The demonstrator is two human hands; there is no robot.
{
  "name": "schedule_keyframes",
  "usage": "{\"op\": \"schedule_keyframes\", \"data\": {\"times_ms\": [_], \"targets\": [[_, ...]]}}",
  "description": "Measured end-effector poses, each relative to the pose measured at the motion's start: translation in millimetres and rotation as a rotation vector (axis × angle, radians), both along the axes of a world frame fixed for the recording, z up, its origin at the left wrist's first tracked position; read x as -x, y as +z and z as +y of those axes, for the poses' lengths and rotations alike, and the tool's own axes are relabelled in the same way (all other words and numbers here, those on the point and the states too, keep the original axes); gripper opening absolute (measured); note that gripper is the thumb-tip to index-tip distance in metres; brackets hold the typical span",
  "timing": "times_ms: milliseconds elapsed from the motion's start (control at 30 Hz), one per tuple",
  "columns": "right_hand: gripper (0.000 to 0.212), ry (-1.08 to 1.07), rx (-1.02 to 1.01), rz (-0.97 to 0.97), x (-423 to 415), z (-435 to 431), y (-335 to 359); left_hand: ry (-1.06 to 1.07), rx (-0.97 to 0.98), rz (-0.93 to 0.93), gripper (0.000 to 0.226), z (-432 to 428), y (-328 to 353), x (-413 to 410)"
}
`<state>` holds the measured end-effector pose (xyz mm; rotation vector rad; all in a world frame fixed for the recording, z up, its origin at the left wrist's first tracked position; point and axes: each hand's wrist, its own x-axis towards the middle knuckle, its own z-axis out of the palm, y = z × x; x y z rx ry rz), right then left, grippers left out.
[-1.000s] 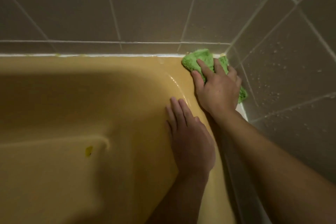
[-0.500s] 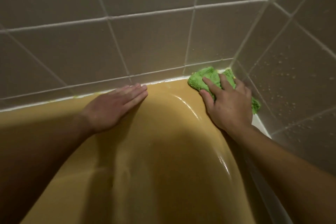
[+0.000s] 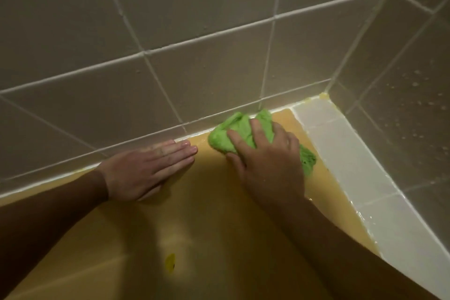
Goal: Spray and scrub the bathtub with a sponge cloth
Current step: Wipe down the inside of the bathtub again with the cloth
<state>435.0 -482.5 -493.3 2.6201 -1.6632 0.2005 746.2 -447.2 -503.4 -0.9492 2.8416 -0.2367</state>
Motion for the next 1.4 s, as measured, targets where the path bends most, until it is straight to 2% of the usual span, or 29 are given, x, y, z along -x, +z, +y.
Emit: {"op": "schedule_keyframes", "data": {"times_ms": [67,133,267,367,400,467,533,567,667,800,1000,1167,1267,1400], "targets": [[0.046,0.073,-0.006,0.001,3,-1,-3,-0.013,-0.008,0.014,0.073,-1,1,1],[0.048,0.030,-0.007,-0.011,22,-2,-2,-0.017,-0.016,0.016,0.073,-1,2,1],[0.047,-0.348,-0.008,-0.148,56,3,5,-0.018,-0.008,0.005,0.075,1,4,0],[0.048,-0.533,-0.014,-0.135,24,6,4,-0.018,-0.014,0.013,0.074,2,5,1],[0.048,-0.494,-0.022,-0.134,8,5,4,-0.017,-0.016,0.009,0.074,2,5,1],[0.046,-0.280,-0.009,-0.095,-9,3,0,-0.018,-0.022,-0.004,0.074,4,5,-1],[0.048,-0.106,-0.008,-0.040,3,-1,-1,-0.027,-0.024,-0.008,0.075,4,6,-2],[0.049,-0.096,-0.021,-0.045,15,-2,0,-0.029,-0.025,-0.002,0.076,4,7,-3],[0.048,-0.336,-0.024,-0.095,47,-10,5,-0.036,-0.026,0.016,0.076,4,6,-4],[0.054,-0.609,-0.095,-0.069,37,-45,11,-0.050,-0.030,0.025,0.076,6,3,-7],[0.056,-0.618,-0.147,0.033,52,-36,17,-0.060,-0.052,0.052,0.077,7,0,-11],[0.057,-0.836,-0.145,-0.016,41,-26,16,-0.049,-0.086,0.122,0.074,9,-2,-14],[0.065,-0.823,-0.089,-0.069,35,-31,17,-0.046,-0.098,0.151,0.074,10,-1,-15],[0.070,-0.793,-0.119,-0.017,28,-63,19,-0.041,-0.104,0.169,0.073,11,-2,-16]]}}
